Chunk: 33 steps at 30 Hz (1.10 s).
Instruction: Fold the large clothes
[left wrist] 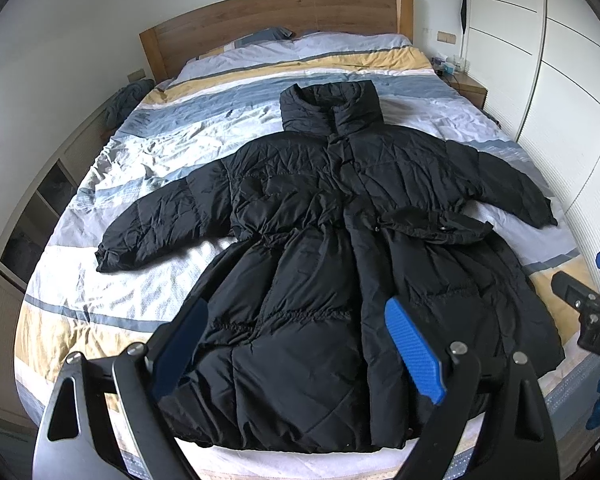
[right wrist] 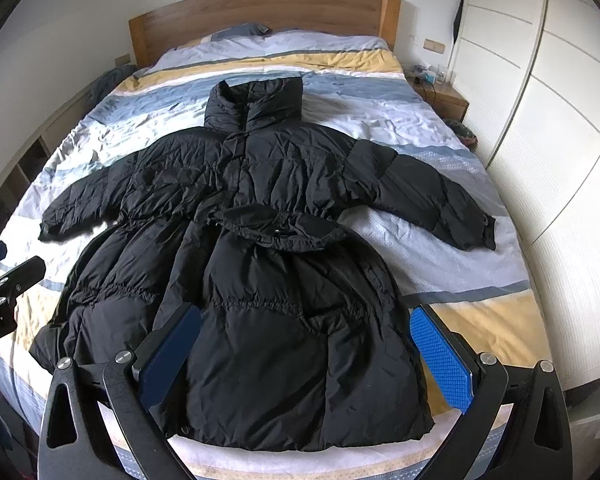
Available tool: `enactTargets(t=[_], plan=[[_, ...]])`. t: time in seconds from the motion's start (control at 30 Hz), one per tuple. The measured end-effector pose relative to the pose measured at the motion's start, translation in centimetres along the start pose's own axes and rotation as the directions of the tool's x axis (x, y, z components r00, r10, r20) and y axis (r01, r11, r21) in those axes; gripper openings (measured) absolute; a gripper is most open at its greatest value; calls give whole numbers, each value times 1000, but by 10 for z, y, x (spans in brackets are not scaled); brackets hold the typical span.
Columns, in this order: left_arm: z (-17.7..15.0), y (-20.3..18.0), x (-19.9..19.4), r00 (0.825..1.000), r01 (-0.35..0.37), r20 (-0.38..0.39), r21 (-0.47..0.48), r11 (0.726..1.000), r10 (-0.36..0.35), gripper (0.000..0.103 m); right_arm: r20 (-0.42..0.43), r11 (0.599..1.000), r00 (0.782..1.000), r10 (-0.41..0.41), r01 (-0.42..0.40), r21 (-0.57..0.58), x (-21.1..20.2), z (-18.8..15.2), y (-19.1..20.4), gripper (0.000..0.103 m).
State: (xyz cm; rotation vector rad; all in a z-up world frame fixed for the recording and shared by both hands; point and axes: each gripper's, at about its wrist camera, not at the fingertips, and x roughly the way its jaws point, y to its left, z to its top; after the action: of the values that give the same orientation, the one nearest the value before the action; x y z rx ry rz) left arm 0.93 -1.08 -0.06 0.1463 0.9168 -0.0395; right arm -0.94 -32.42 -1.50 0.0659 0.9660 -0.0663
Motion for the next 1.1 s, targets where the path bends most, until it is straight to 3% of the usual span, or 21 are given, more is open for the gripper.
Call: enactTargets(t=[0.17,0.33,0.47,0.67,0.77,0.9,1.1], plan=[[10,-4,-2,999,-33,-4,4,999,33,91,-37,997,998,48,-45,64,15,4,-20,103],[26,-9,6,999,-13,-47,-32,999,12,91,-78,988,994,76,-64,144,44,10,-62,103],[35,-12,19,997,6,-82,-93,996,-13,91,-103,971,992,78,-52,232,79,17,-112,103],[43,-19,43,989,-41,-146,-152,988,18,91,-127,917,990,53,2,399,146,32,-204,103],[42,-19,54,984,-72,-172,-154,986,45,91,-127,861,989,73,2,508,185,37,-248,102],[39,-18,70,975,-118,-205,-145,982,87,91,-91,724,983,157,-52,688,236,35,-302,94],[35,-18,90,960,-153,-258,-147,977,112,91,12,507,973,232,-131,852,286,22,-349,93]])
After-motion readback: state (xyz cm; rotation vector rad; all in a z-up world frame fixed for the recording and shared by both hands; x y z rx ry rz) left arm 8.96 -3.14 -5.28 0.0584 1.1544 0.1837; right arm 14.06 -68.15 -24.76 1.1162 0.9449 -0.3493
